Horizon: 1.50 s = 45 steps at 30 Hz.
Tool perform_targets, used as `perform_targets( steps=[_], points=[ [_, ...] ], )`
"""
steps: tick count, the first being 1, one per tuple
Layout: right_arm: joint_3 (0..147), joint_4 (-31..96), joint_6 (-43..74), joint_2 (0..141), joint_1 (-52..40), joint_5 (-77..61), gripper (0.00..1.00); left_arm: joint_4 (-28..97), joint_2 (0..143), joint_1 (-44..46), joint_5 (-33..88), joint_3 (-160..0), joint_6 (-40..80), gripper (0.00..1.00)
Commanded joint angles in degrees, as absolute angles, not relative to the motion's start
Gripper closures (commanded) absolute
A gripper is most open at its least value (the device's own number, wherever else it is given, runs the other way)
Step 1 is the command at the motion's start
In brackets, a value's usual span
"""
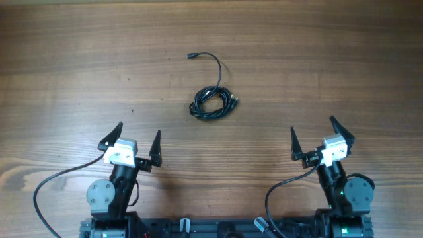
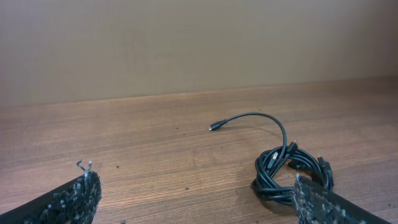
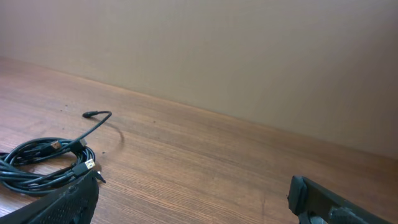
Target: Untangle cables
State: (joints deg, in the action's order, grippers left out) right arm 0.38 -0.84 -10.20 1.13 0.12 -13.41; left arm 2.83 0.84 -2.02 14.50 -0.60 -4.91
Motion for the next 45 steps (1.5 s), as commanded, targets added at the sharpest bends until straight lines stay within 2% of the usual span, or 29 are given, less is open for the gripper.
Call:
perform_targets(
  steps=[1,7,21,33,45],
  points=[
    [0.3,-1.1,-10.3,0.8,-0.1,-12.9,0.00,2.9,0.4,-2.1,14.8,-0.3,-5.3,0.00],
    [1.2,-1.2,-10.1,0.8,-0.1,-16.9,0.00,2.9,0.4,-2.1,14.8,-2.4,0.9,0.00],
    [7.1,-1.2,-8.2,8.4,-0.1,-18.0,0.00,7.6,6.9,-2.1,15.1,-14.3,1.0,0.00],
    [18.8,-1.3,-7.3,22.9,-0.1,-21.6,0.00,8.6,30.5,-2.1,22.9,-27.9,1.0,0.00],
    [28.1,-1.2,-2.8,36.3,-0.1,-25.9,0.00,21.7,47.9,-2.1,26.0,-44.6,2.2,0.00]
  ],
)
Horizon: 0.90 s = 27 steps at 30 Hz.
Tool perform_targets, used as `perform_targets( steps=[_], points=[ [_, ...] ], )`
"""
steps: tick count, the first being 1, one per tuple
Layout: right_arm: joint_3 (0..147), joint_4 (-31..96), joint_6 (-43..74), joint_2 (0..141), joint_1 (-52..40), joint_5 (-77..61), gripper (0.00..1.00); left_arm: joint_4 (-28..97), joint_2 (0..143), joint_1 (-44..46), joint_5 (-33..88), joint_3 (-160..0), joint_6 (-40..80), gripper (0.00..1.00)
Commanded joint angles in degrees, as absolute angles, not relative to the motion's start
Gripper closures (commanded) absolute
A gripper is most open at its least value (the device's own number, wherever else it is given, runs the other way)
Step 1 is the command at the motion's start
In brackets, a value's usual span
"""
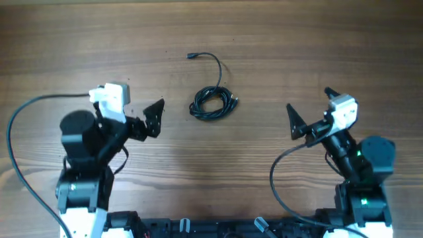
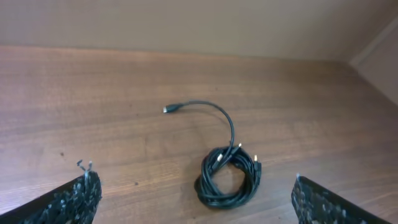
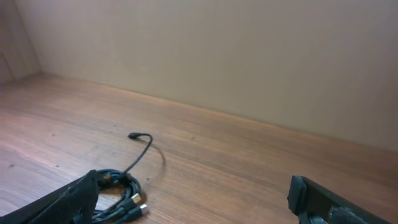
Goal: Untangle cables
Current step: 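Move both grippers forward toward the black cable coil from either side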
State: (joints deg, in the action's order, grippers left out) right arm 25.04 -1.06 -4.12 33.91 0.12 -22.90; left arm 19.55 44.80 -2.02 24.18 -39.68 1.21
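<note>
A black cable bundle (image 1: 211,104) lies coiled on the wooden table (image 1: 297,46), with one loose end (image 1: 190,56) curving off to the far left. The left wrist view shows the coil (image 2: 227,182) with its plugs sticking out. My left gripper (image 1: 144,99) stands open just left of the coil and is turned toward it, holding nothing. Well to the right of the coil, my right gripper (image 1: 308,99) is also open and empty. In the right wrist view the cable bundle (image 3: 118,186) sits by the left finger (image 3: 68,200).
A plain wall (image 3: 249,56) rises behind the table's far edge. The arms' own black cables (image 1: 20,125) loop at the near left and near right (image 1: 277,172) of the table.
Both arms have come forward from the near edge. The left gripper now points right toward the coil, and the right gripper sits farther up the table, turned left. The cable has not moved.
</note>
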Motion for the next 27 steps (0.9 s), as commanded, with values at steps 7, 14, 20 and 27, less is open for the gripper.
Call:
perform_targets(
  steps=[7,14,20,27],
  points=[
    [34.7,1.6,-2.4,43.6,-0.1,-29.9,0.00,30.3,55.5,-2.1,26.2,-54.6,2.2,0.00],
    [47.4,13.2,-2.5,53.0,-0.1,-31.9,0.00,30.4,56.8,-2.1,26.2,-55.5,2.0,0.00],
    [58.9,24.7,-3.0,59.7,-0.1,-32.5,0.00,31.1,56.8,-2.1,33.2,-55.5,2.4,0.00],
    [60.5,26.6,-2.7,60.7,-0.1,-36.8,0.00,31.0,56.9,-2.1,35.3,-55.5,5.4,0.00]
  ],
)
